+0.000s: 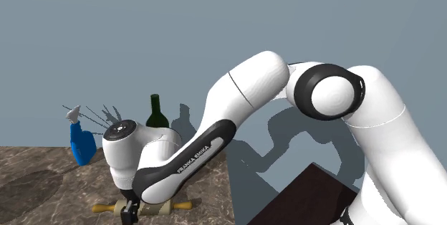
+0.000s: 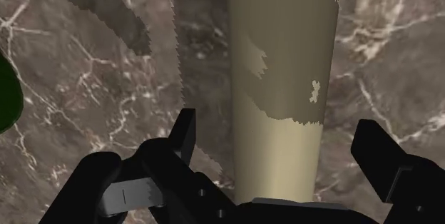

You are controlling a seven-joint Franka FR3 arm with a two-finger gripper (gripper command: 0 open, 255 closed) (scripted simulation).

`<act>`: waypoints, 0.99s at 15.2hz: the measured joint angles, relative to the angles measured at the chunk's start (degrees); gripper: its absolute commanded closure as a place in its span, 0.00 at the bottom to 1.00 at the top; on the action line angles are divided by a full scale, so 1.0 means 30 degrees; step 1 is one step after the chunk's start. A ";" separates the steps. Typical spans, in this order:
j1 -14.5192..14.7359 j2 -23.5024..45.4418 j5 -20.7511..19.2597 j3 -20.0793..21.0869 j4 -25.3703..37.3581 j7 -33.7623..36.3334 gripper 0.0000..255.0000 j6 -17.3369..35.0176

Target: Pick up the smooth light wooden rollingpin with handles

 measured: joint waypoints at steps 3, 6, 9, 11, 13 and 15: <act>0.0112 0.0408 -0.0155 -0.0137 0.0085 0.0124 1.00 0.0315; 0.0125 0.0448 -0.0180 -0.0154 0.0105 0.0135 1.00 0.0360; 0.0130 0.0449 -0.0186 -0.0154 0.0102 0.0140 1.00 0.0374; 0.0126 0.0441 -0.0186 -0.0151 0.0091 0.0137 1.00 0.0383; 0.0124 0.0446 -0.0183 -0.0149 0.0102 0.0131 1.00 0.0372; 0.0051 0.0223 -0.0098 -0.0079 0.0016 0.0066 1.00 0.0210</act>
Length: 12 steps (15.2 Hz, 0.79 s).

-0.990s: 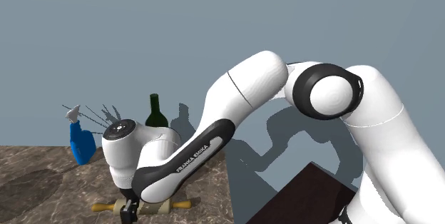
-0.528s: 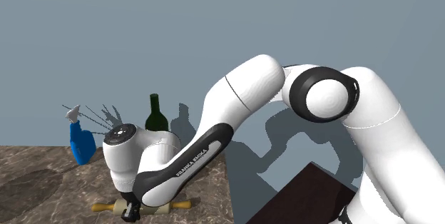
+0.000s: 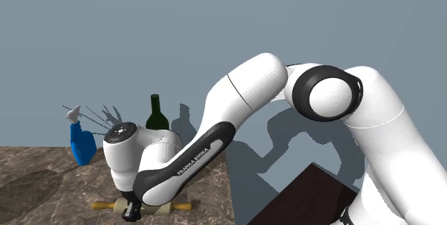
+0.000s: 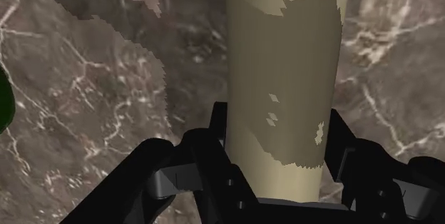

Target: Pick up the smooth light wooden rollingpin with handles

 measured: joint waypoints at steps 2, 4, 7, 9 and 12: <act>-0.0037 -0.0268 0.0128 0.0111 0.0039 -0.0076 1.00 -0.0310; -0.0100 -0.0594 0.0268 0.0233 0.0033 -0.0171 1.00 -0.0628; -0.0243 -0.1174 0.0482 0.0420 -0.0128 -0.0314 1.00 -0.1033; -0.0320 -0.1445 0.0617 0.0521 -0.0076 -0.0442 1.00 -0.1344; -0.0443 -0.1926 0.0830 0.0684 -0.0078 -0.0611 1.00 -0.1804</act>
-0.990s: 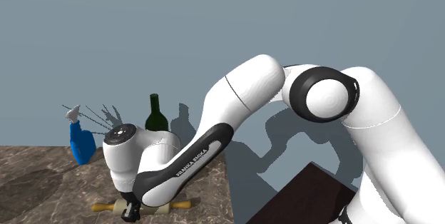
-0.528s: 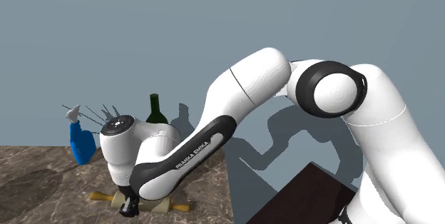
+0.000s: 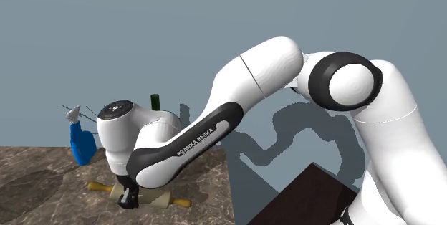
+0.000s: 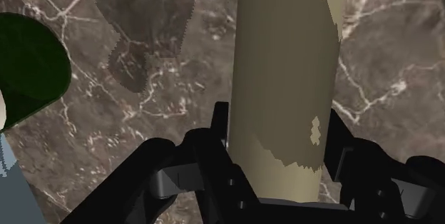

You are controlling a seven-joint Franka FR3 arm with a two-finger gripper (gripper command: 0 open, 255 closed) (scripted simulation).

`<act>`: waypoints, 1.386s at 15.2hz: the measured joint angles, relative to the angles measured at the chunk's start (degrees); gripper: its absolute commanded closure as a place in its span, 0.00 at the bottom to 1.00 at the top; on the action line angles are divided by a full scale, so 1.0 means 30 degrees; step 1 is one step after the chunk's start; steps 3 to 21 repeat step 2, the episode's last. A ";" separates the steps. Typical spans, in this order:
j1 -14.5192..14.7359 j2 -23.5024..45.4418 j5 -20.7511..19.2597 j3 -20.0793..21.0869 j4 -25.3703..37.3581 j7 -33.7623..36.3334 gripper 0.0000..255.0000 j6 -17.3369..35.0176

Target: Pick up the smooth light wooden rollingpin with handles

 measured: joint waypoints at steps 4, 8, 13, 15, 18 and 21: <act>-0.0059 -0.0296 0.0124 0.0099 -0.0026 -0.0075 1.00 -0.0254; -0.0059 -0.0296 0.0124 0.0099 -0.0026 -0.0075 1.00 -0.0254; -0.0059 -0.0296 0.0124 0.0099 -0.0026 -0.0075 1.00 -0.0254; -0.0059 -0.0296 0.0124 0.0099 -0.0026 -0.0075 1.00 -0.0254; -0.0059 -0.0296 0.0124 0.0099 -0.0026 -0.0075 1.00 -0.0254; -0.0059 -0.0296 0.0124 0.0099 -0.0026 -0.0075 1.00 -0.0254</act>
